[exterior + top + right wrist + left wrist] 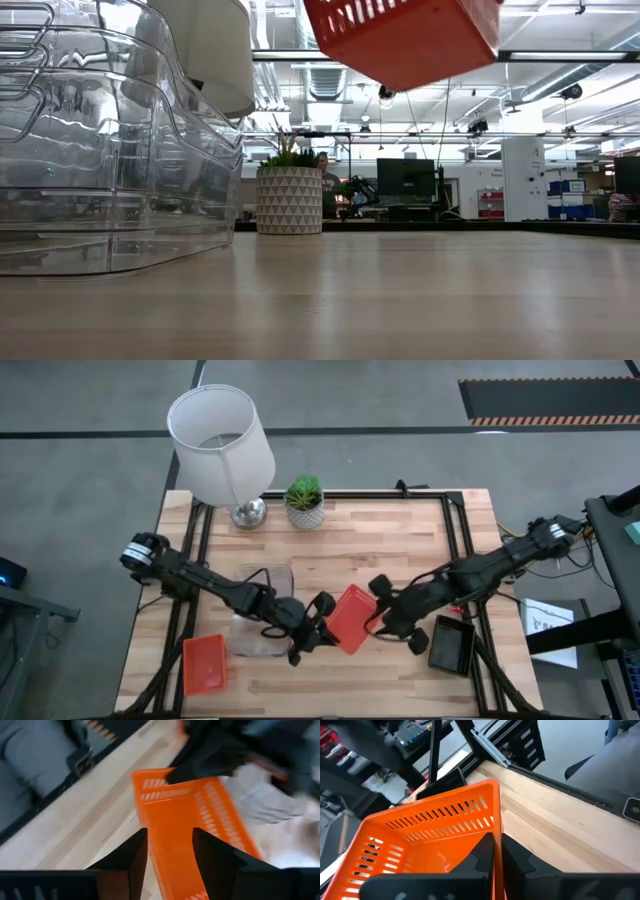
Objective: Stack baskets by color
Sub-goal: Stack the top orange bin on the bottom stacked orange bins
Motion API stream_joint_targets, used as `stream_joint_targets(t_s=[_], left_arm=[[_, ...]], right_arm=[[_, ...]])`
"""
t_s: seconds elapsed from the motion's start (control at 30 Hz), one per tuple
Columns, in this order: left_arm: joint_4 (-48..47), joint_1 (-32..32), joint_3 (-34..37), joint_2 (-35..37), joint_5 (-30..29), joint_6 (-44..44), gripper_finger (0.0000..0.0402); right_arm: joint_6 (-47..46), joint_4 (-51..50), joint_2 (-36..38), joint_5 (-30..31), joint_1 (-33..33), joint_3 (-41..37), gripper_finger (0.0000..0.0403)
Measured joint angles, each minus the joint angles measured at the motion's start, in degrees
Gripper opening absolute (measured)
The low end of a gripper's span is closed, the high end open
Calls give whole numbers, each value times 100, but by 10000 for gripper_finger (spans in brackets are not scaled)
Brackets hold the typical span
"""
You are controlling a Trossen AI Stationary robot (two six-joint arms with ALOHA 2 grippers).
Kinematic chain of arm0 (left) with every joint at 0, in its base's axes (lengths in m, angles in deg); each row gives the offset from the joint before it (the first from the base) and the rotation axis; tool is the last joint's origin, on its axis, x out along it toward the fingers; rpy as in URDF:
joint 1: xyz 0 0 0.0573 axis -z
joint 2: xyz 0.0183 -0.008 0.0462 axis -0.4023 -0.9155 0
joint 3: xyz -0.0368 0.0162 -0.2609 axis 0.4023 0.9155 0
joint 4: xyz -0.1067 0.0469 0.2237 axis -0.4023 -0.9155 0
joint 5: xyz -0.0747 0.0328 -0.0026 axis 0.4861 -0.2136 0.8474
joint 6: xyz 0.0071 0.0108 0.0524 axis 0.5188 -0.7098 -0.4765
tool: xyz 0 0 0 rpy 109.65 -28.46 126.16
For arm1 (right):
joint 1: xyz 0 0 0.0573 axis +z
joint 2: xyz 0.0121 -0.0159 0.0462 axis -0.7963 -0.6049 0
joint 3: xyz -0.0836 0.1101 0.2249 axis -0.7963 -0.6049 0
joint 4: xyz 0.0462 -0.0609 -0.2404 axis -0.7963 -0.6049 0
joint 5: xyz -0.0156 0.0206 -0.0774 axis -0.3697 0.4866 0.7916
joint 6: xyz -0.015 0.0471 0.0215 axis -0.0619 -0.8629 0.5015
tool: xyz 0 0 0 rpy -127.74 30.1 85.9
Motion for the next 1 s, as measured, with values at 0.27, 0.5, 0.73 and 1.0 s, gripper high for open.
stream_joint_targets(t_s=[0.27, 0.5, 0.73, 1.0], left_arm=[[-1888, 881, -1116, 162, -1788, 730, 0], [-3584, 1901, -2086, 182, -3255, 1941, 0], [-5066, 2550, -2879, 215, -4044, 3660, 0], [-6670, 3523, -3370, 213, -4002, 6287, 0]], right_arm=[[49, 709, 764, 574, 35, -333, 124], [112, 1593, 1160, 589, 37, -1018, 101], [390, 2559, 1365, 631, 37, -1681, 81], [340, 3316, 1389, 626, 37, -2276, 64]])
